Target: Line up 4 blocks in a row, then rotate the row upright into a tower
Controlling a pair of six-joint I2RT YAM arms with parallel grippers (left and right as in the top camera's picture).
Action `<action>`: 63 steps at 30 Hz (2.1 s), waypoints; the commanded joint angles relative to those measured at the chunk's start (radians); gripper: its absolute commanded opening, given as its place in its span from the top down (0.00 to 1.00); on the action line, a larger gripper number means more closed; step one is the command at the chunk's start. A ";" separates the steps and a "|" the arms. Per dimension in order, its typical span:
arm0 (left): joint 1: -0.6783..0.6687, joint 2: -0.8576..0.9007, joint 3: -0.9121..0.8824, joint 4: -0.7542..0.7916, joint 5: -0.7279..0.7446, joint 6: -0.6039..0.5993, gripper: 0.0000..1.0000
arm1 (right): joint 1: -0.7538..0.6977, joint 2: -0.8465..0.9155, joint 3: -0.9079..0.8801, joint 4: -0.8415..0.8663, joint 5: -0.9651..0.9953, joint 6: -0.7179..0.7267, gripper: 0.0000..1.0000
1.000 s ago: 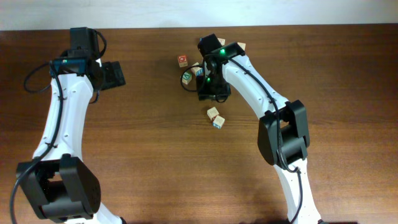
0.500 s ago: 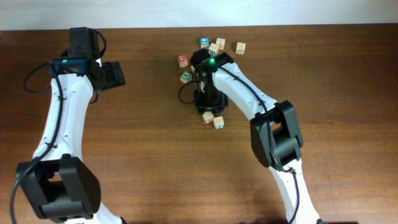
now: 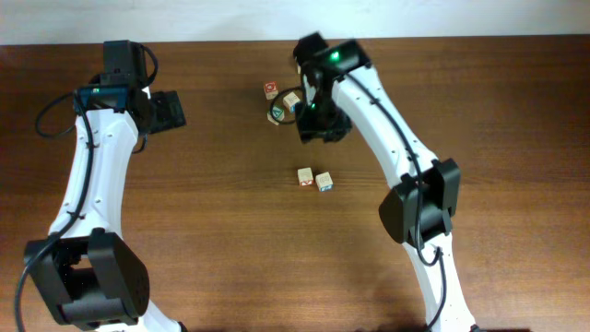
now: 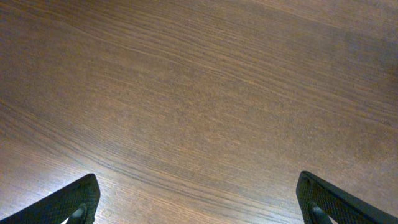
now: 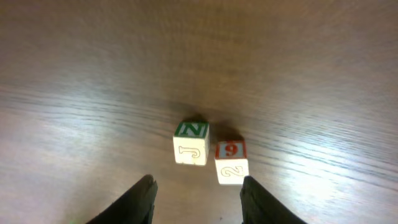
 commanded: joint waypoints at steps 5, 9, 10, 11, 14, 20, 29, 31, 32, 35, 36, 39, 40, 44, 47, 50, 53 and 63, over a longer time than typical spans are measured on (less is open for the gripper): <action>0.001 0.005 0.017 0.000 -0.002 -0.013 0.01 | -0.028 -0.054 0.188 -0.116 0.045 0.025 0.51; 0.001 0.005 0.016 0.000 -0.004 -0.013 0.01 | -0.016 -0.054 0.008 -0.116 -0.014 0.032 0.51; 0.001 0.005 0.016 0.000 -0.004 -0.013 0.01 | -0.014 -0.054 -0.037 -0.116 -0.026 0.032 0.51; 0.001 0.005 0.017 0.000 -0.004 -0.013 0.01 | -0.007 -0.054 -0.084 -0.112 -0.022 0.032 0.51; 0.001 0.005 0.016 0.002 -0.004 -0.013 0.01 | 0.017 -0.054 -0.190 -0.072 -0.023 0.032 0.51; 0.001 0.005 0.016 0.003 -0.004 -0.013 0.01 | 0.115 -0.054 -0.346 0.076 -0.023 0.032 0.50; 0.000 0.005 0.016 0.003 -0.003 -0.013 0.01 | 0.212 -0.044 -0.353 0.223 0.017 -0.059 0.51; 0.000 0.005 0.017 0.003 -0.003 -0.013 0.01 | 0.213 -0.027 -0.353 0.227 0.019 -0.058 0.51; 0.001 0.005 0.016 0.003 -0.003 -0.013 0.01 | 0.213 -0.021 -0.353 0.227 0.019 -0.058 0.51; 0.000 0.005 0.017 0.003 -0.003 -0.013 0.01 | 0.213 -0.004 -0.357 0.230 0.019 -0.059 0.51; 0.000 0.005 0.017 0.003 -0.003 -0.013 0.01 | 0.213 0.000 -0.361 0.230 0.019 -0.059 0.51; 0.001 0.005 0.016 0.003 -0.003 -0.013 0.01 | 0.213 0.011 -0.383 0.235 0.020 -0.058 0.52; 0.000 0.005 0.016 0.003 -0.003 -0.013 0.01 | 0.213 0.011 -0.389 0.237 0.028 -0.058 0.52; 0.000 0.005 0.017 0.003 -0.003 -0.013 0.01 | 0.210 0.011 -0.404 0.275 0.114 -0.015 0.61; 0.000 0.005 0.017 0.001 -0.002 -0.013 0.01 | 0.210 0.011 -0.404 0.290 0.157 0.074 0.65; 0.000 0.005 0.016 0.000 0.001 -0.013 0.01 | 0.209 0.011 -0.404 0.285 0.209 0.158 0.65; 0.000 0.005 0.017 0.000 0.019 -0.013 0.01 | 0.195 0.011 -0.415 0.275 0.215 0.205 0.65; 0.000 0.005 0.017 0.001 0.019 -0.013 0.01 | 0.125 -0.011 -0.371 0.198 0.109 0.150 0.69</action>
